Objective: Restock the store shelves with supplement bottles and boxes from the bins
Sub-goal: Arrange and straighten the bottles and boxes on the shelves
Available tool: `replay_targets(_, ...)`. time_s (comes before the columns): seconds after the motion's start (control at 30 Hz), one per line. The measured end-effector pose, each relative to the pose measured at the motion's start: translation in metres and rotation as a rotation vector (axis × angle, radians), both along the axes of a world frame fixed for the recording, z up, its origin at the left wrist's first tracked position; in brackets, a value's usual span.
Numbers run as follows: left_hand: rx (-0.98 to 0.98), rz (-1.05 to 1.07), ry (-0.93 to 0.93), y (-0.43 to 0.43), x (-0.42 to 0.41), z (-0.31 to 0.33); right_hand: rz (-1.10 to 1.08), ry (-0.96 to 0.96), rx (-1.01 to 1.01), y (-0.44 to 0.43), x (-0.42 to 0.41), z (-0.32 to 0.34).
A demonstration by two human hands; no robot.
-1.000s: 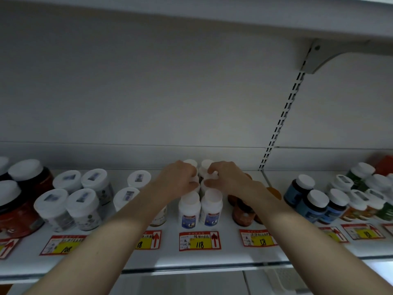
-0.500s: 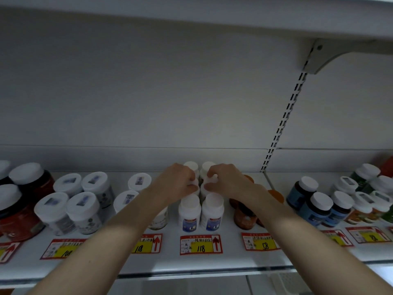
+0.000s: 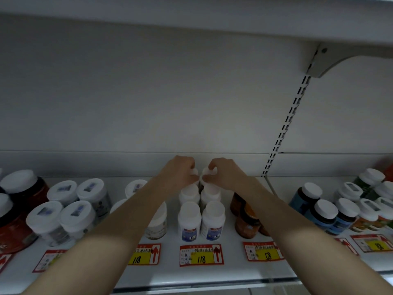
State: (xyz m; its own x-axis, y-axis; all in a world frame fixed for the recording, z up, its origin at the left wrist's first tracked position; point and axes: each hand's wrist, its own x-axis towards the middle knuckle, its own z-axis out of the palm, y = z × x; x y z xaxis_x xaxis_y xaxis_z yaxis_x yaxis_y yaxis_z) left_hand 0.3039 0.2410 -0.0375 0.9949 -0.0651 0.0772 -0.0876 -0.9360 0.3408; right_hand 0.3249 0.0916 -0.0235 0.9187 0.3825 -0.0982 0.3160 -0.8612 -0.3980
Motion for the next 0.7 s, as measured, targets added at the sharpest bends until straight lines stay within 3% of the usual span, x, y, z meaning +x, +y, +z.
replay_targets(0.43, 0.022, -0.045, -0.007, 0.005, 0.005, -0.003, 0.026, -0.048, -0.005, 0.002, 0.002, -0.001)
replay_targets(0.7, -0.059, -0.010, -0.244, 0.009, 0.003, 0.006, 0.189, -0.180, 0.126, -0.026, -0.049, 0.009)
